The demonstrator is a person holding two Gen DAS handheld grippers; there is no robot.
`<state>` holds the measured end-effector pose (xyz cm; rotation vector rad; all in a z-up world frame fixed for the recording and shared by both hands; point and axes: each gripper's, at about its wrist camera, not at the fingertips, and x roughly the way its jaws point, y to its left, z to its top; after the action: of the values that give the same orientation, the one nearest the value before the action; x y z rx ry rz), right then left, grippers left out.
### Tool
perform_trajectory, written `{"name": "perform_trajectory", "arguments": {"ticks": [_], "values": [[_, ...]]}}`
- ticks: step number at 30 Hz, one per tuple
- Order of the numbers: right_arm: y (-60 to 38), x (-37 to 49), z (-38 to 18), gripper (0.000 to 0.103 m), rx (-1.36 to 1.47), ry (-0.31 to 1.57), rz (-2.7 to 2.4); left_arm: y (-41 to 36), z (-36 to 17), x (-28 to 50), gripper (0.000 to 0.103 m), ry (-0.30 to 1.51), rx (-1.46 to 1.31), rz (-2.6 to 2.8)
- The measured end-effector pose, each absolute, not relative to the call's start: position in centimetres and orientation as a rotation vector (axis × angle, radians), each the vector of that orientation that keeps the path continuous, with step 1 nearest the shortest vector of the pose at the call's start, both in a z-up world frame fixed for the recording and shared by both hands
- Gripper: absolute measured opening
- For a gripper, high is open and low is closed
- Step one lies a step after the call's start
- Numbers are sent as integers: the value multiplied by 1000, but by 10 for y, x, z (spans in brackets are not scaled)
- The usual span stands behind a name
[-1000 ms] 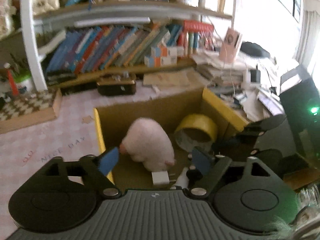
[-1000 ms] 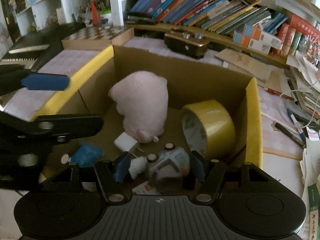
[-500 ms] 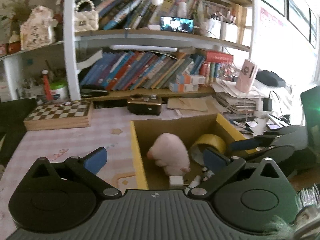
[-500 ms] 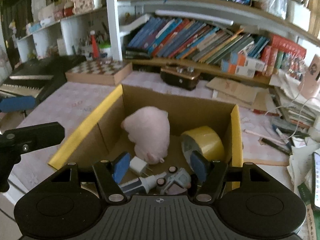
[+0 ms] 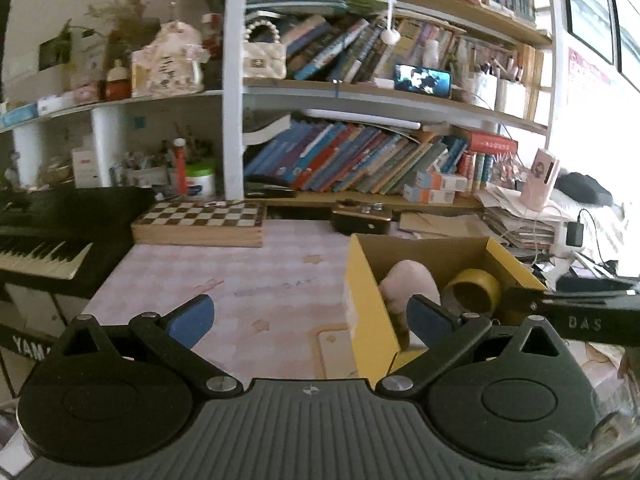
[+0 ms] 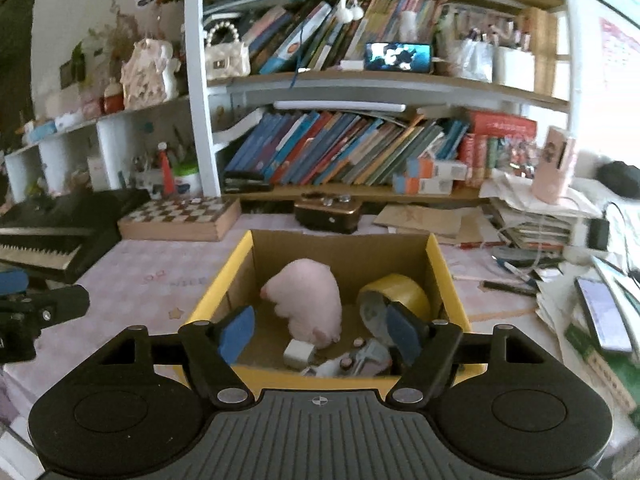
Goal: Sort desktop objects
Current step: 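Withdraw both open grippers up and back from the yellow box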
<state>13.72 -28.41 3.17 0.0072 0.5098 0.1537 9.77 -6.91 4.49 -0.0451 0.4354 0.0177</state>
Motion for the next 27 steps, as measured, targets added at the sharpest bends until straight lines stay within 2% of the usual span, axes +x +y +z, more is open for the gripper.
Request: {"name": "perform_trajectory", "arguments": {"ticks": [5,16,27], "values": [[-269,104,21,80,27,518,112,-52,40,70,103,428,-50,46],[-237,35,4,82,50,575,82,-26,18,14,103,485,-53,51],[-213,-7,3,92,41,578,67,-16,4,-23,103,545,-51,41]]}}
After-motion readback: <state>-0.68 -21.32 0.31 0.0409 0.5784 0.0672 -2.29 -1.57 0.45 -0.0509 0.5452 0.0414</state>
